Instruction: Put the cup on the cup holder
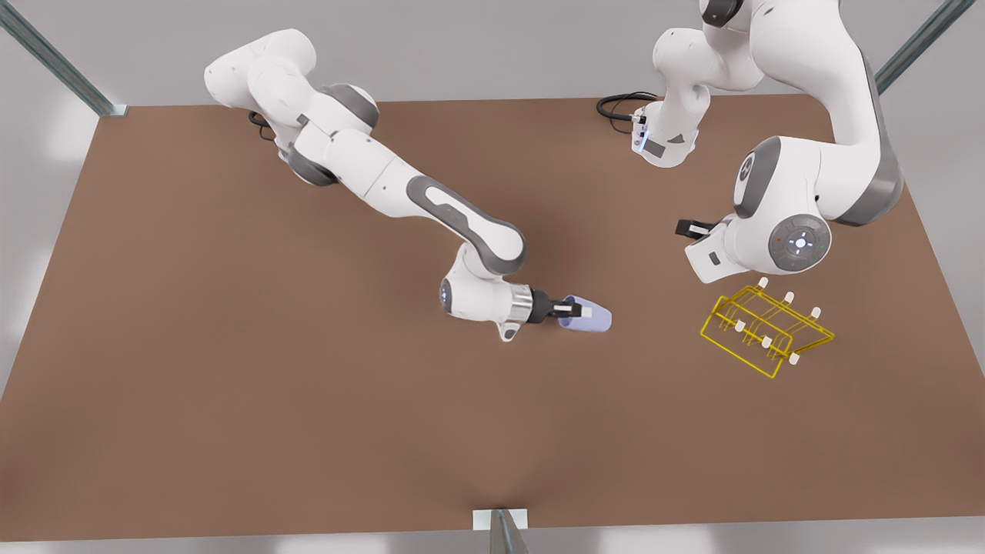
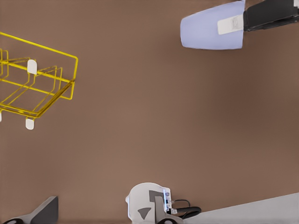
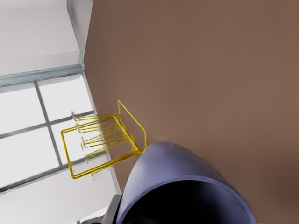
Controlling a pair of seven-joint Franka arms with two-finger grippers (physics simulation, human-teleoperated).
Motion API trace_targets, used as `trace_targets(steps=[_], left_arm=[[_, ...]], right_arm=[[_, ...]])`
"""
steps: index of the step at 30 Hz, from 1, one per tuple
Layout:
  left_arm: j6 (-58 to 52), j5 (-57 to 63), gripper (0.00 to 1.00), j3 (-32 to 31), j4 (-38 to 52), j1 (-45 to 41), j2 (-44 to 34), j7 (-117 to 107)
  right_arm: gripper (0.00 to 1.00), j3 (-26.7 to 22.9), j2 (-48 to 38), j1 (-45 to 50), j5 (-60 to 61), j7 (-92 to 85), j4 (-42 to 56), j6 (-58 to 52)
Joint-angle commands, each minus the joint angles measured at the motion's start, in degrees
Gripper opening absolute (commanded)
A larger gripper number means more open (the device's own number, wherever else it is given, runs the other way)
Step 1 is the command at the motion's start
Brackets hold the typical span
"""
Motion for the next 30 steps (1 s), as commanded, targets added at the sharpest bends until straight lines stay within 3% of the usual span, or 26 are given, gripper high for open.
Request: trace_targets(steps=[1,6,7,8,9,14,19,20,21,22,23,24,26,27,28,29,30], left_arm=[[0.04,0.03,1.0,-0.02,-0.04,0.01,-0.06,-0.06],[0.13,0.03,1.0,-0.02,-0.04,0.01,0.03,-0.06],[0.13,0.03,1.0,-0.02,-0.04,0.01,0.03,-0.06],[0.13,0.03,1.0,0.07,0.04,0.01,0.03,-0.06],[0.04,0.03,1.0,-0.02,0.04,0.01,0.03,-0.06],[0.04,0.3,1.0,0.07,0.05,0.01,-0.06,-0.15],[0.83,2.93,1.0,0.07,0.48,-4.56,4.59,-2.17],[2.58,2.76,1.0,-0.02,0.66,-6.23,7.94,-7.6],[6.1,2.67,1.0,-0.02,0.75,-11.15,11.63,-28.76],[11.98,2.14,1.0,-0.02,1.36,-15.02,15.32,-51.96],[15.84,1.97,1.0,-0.11,2.41,-15.55,17.86,-64.16],[19.45,0.39,1.0,-0.11,3.12,-15.55,20.24,-73.87],[21.92,-2.07,1.0,-0.11,2.42,-14.94,20.96,-77.66],[32.71,-3.22,1.0,-2.47,-5.47,-13.53,17.44,-80.73],[50.2,-3.48,1.0,-4.06,-17.25,-13.0,12.78,-90.3],[58.48,-5.76,1.0,-5.11,-21.4,-11.86,10.85,-99.8],[59.19,-7.35,1.0,-5.82,-22.37,-11.86,10.58,-102.54]], right_arm=[[0.21,1.29,1.03,0.53,0.61,-0.09,0.41,7.53],[0.21,1.21,3.05,0.53,0.43,3.6,0.15,6.83],[0.41,1.12,3.14,0.44,0.17,6.14,0.15,6.56],[0.79,0.94,3.14,0.44,-0.1,7.29,0.15,6.56],[1.0,0.94,3.14,0.53,-0.18,7.21,-0.11,6.56],[1.0,-0.46,1.12,-1.92,-6.07,6.06,-4.49,6.47],[1.0,-0.46,-19.35,-18.01,-6.69,-1.94,-33.15,-1.17],[1.0,-0.64,-24.01,-20.73,-6.86,-2.02,-37.37,-1.35],[1.0,-2.39,-29.37,-23.99,-11.24,-1.67,-40.37,-6.52],[1.0,-9.15,-34.03,-24.43,-17.75,-1.41,-40.54,-13.91],[1.0,-12.84,-36.75,-24.69,-23.01,-1.5,-40.81,-16.19],[1.0,-20.12,-40.36,-24.69,-28.55,-1.5,-39.15,-24.79],[1.0,-29.98,-48.1,-24.95,-46.39,-2.02,-35.11,-42.27],[1.0,-35.44,-49.77,-24.78,-48.87,-2.11,-31.06,-50.99],[1.0,-36.85,-50.56,-24.69,-52.38,-2.11,-29.03,-56.71],[1.0,-36.85,-49.77,-24.78,-53.53,-1.15,-22.54,-61.9],[1.0,-36.76,-49.77,-24.52,-58.09,-1.93,-21.12,-64.19]])
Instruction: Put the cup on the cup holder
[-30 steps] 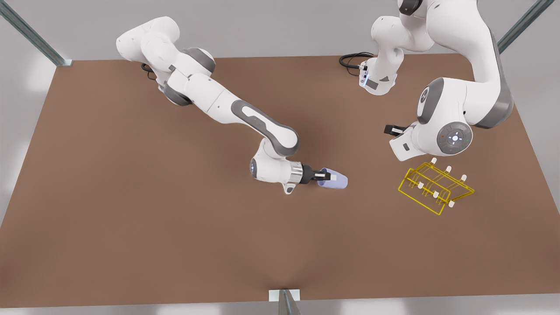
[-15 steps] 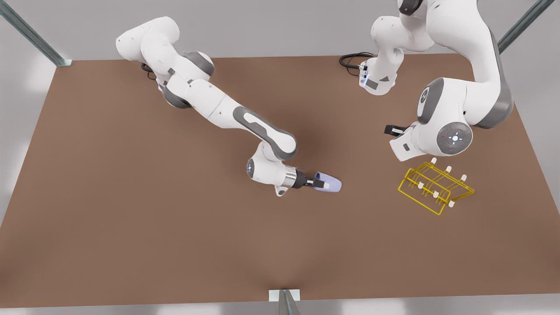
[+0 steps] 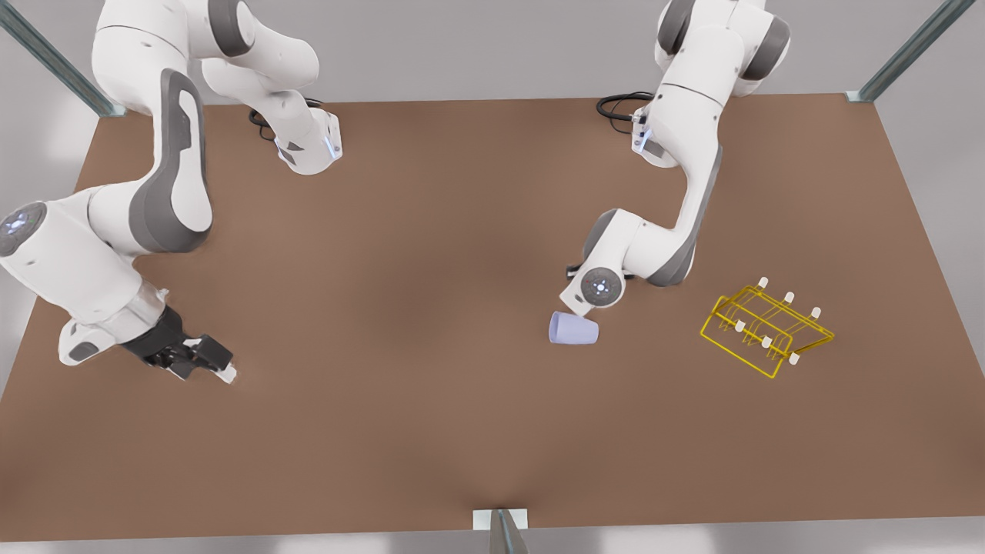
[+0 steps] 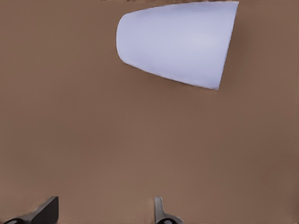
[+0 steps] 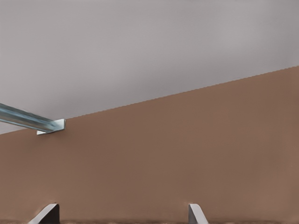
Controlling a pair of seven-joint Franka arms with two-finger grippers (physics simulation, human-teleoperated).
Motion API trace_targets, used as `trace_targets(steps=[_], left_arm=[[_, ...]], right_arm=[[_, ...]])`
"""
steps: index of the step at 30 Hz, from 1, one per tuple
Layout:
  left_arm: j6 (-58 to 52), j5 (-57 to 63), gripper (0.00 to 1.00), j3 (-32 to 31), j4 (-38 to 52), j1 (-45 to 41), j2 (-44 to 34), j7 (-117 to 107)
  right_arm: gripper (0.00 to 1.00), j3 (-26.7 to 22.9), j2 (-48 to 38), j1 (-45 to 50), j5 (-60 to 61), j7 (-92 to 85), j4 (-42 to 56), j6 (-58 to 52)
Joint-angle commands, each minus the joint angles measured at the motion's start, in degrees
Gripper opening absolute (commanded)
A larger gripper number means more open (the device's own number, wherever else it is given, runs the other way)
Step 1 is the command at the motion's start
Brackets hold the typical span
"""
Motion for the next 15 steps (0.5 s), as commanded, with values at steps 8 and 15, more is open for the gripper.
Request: trace_targets(steps=[8,15], left_arm=[[30.52,-7.43,1.0,-0.94,-2.85,3.7,-0.02,-116.41],[35.1,-7.52,1.0,-0.85,4.71,5.37,8.6,-122.49]], right_arm=[[1.0,5.51,-6.04,-8.76,-11.98,-6.87,-8.4,-16.45],[1.0,5.51,-4.89,-8.41,-11.98,-6.87,-7.08,-13.02]])
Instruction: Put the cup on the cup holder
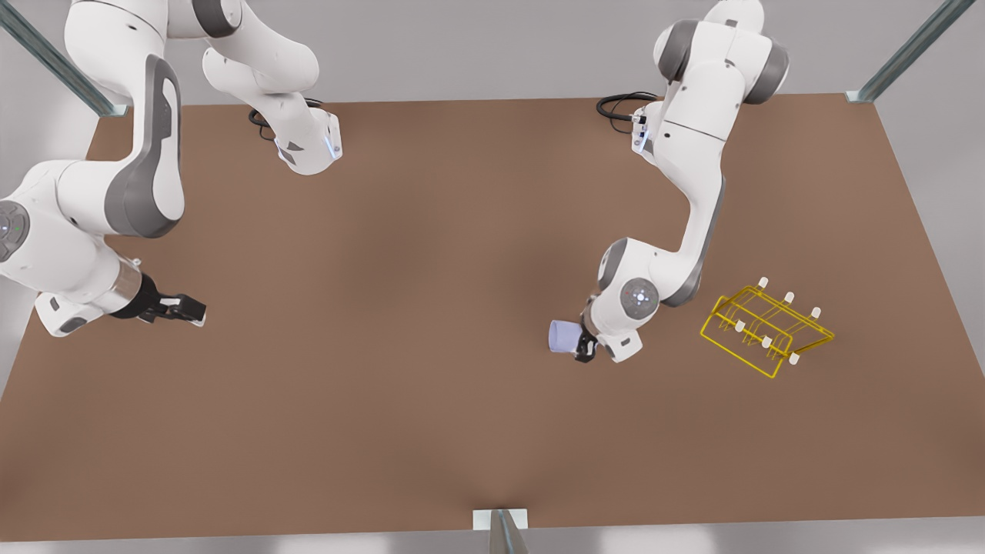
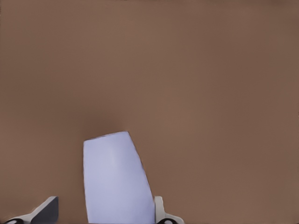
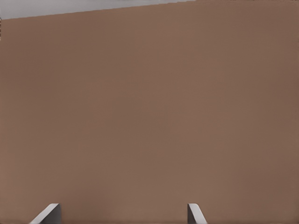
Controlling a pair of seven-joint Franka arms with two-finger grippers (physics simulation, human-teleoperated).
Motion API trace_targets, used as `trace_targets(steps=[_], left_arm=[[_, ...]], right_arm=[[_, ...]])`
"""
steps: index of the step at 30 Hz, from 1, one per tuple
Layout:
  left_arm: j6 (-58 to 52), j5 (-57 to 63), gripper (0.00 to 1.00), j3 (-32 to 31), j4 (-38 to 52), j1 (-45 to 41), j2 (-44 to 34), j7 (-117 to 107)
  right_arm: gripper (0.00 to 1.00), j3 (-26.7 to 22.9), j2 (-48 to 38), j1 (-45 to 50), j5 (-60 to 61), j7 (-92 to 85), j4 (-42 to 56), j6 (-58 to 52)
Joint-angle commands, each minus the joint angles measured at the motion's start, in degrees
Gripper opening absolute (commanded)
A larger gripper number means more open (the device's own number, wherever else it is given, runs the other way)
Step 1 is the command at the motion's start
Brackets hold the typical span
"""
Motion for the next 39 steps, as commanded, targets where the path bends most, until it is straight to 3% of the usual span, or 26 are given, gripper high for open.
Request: trace_targets(steps=[1,6,16,24,39], left_arm=[[4.68,-0.17,1.0,0.0,0.92,0.51,0.53,-57.39],[-3.05,0.53,1.0,-0.09,-1.45,1.66,-0.34,-41.13],[-1.64,0.01,1.0,-0.88,-0.57,0.96,0.36,-41.21],[-1.73,0.01,1.0,-0.79,7.42,1.48,6.42,-41.04],[-2.52,1.59,1.0,-0.79,7.43,0.96,7.39,-36.38]], right_arm=[[1.0,-0.01,0.21,0.08,-0.22,-3.21,0.33,1.08],[1.0,-0.01,0.21,-0.1,-0.04,-4.26,0.15,0.91],[1.0,-0.01,0.21,0.17,-0.13,-4.44,0.24,0.56],[1.0,-0.01,0.21,0.26,-0.13,-4.35,0.24,0.47],[1.0,-0.01,0.12,0.26,-0.13,-4.35,0.24,0.2]])
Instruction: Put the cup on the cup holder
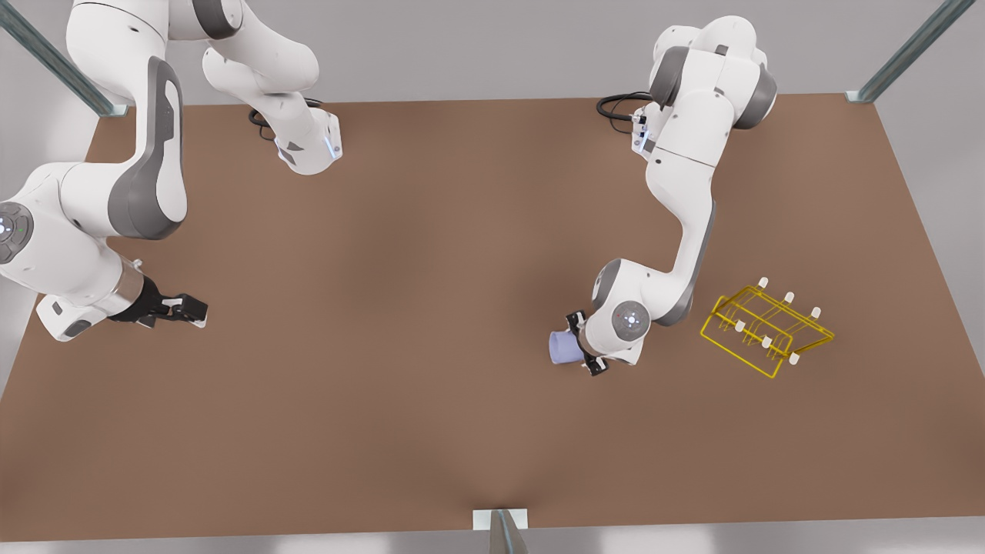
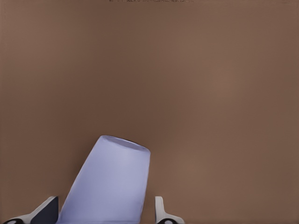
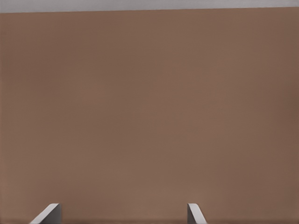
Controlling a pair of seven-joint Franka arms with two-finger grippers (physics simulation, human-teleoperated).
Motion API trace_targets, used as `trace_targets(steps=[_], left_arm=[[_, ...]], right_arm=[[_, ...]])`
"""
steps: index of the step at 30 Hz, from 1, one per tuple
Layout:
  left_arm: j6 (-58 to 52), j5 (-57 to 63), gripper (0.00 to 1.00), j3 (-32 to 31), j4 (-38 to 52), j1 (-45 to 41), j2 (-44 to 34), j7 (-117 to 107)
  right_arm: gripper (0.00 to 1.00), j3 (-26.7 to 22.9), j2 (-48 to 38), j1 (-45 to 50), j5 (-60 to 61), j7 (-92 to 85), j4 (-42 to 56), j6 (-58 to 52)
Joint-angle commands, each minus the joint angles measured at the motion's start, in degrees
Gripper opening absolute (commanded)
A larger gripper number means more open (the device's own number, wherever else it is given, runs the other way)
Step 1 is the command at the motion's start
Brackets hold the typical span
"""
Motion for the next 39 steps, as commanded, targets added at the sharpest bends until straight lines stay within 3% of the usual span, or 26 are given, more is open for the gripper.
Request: trace_targets(steps=[1,4,9,18,19,22,24,27,29,30,32,33,34,39], left_arm=[[0.17,-0.22,1.0,0.0,0.03,-0.15,0.11,-1.58],[0.35,0.04,1.0,-0.09,0.03,-0.41,0.46,-0.53],[0.7,0.48,1.0,-2.37,-0.06,-0.77,1.78,22.24],[4.04,0.75,0.99,-3.6,0.03,-1.38,3.72,23.21],[4.04,0.75,0.9,-3.6,0.03,-1.47,3.8,23.21],[3.95,0.75,0.82,-3.6,0.03,-2.08,3.72,23.03],[2.9,0.92,0.82,-3.6,0.03,-1.91,1.44,23.3],[-19.07,3.28,0.82,1.14,4.86,-1.38,-4.72,22.33],[-29.09,15.07,0.83,1.32,7.67,-1.82,-6.65,20.75],[-30.5,18.67,0.83,5.26,7.67,-4.98,-7.62,19.61],[-31.47,20.35,0.83,27.58,7.23,-22.63,-6.48,20.84],[-31.73,21.66,0.83,35.5,7.23,-29.76,-4.28,20.57],[-32.17,24.74,0.83,40.25,7.15,-34.07,-2.35,20.66],[-33.23,36.08,0.83,52.2,2.58,-44.89,5.47,20.75]], right_arm=[[1.0,-0.01,-0.02,0.0,0.04,-0.59,0.03,-0.13],[1.0,-0.01,-0.02,0.0,0.04,-0.5,0.03,-0.13],[1.0,-0.01,-0.02,0.0,0.04,-0.5,0.11,-0.13],[1.0,-0.01,-0.02,0.0,0.04,-0.59,0.11,-0.13],[1.0,-0.01,-0.02,0.0,0.13,-0.59,0.11,-0.13],[1.0,-0.01,-0.02,0.0,0.04,-0.59,0.03,-0.13],[1.0,-0.01,-0.02,0.0,0.13,-0.59,0.03,-0.13],[1.0,-0.01,-0.02,-0.09,0.13,-0.59,0.03,-0.13],[1.0,-0.01,-0.02,0.0,0.13,-0.59,0.03,-0.13],[1.0,-0.01,-0.02,-0.09,0.13,-0.59,0.03,-0.13],[1.0,-0.01,-0.02,-0.09,0.13,-0.59,0.03,-0.13],[1.0,-0.01,-0.02,-0.09,0.13,-0.59,0.03,-0.13],[1.0,-0.01,-0.02,0.0,0.13,-0.59,0.11,-0.13],[1.0,-0.01,-0.02,0.0,0.13,-0.59,0.11,-0.13]])
